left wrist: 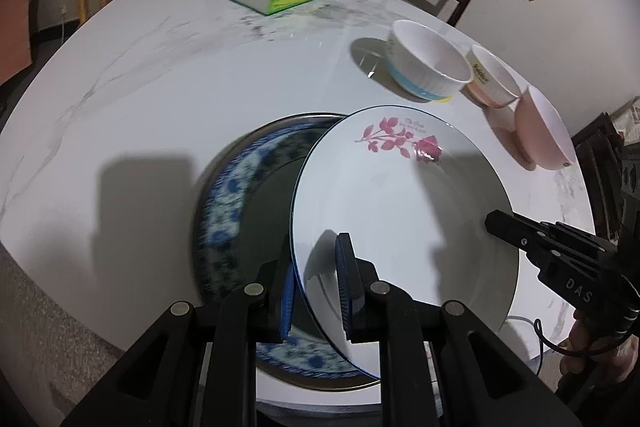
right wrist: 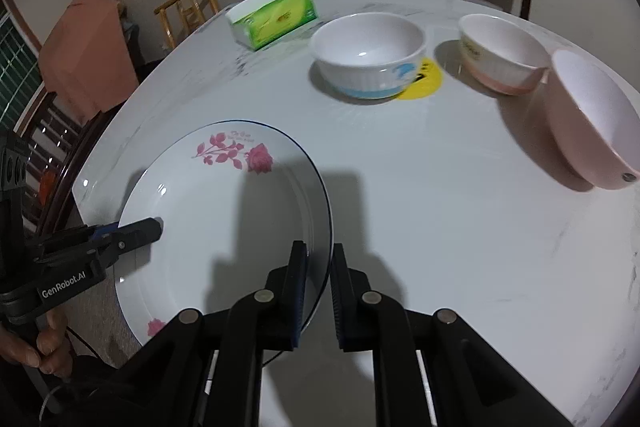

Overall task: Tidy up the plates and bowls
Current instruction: 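Lift the pink-flower plate with the left gripper and carry it over the blue-and-white plates, then lower the pink-flower plate onto the blue-and-white plate stack with the left gripper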

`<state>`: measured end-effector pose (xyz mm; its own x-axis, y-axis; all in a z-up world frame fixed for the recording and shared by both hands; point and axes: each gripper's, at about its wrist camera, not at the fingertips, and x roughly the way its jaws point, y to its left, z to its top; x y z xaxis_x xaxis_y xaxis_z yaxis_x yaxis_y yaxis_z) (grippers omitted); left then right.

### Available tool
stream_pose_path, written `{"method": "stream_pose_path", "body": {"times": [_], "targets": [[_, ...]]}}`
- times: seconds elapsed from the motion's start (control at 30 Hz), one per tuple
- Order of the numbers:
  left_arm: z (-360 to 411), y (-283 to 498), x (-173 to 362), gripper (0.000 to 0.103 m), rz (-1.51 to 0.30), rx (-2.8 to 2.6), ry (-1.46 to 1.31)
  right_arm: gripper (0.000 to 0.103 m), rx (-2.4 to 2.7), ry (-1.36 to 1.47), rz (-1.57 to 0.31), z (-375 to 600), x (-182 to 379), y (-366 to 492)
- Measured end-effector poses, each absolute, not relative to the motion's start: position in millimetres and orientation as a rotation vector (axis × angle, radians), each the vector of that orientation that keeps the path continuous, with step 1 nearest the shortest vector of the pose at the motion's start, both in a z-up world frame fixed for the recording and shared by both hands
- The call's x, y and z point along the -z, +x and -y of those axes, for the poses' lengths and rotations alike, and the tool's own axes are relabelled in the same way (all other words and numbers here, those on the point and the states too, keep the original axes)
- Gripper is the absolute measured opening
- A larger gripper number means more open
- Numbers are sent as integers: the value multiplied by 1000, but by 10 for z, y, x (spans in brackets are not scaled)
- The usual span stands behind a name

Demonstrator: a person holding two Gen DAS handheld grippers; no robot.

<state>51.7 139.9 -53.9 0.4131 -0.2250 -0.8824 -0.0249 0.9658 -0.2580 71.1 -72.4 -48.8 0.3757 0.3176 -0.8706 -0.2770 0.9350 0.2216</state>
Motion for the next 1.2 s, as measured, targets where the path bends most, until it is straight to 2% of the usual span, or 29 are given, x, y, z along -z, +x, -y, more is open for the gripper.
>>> {"method": "stream_pose_path", "body": {"times": [0.8, 1.0, 1.2], "targets": [[-1704, 488, 690, 16, -1192, 61, -280, 13, -418, 23, -1180, 334, 701, 844], [-1680, 526, 685, 23, -1203, 48, -275, 15, -394, -9, -1178, 281, 683, 807], [-1672, 542, 685, 24, -1207, 28, -268, 16, -373, -22, -1182, 250, 675, 814]]}}
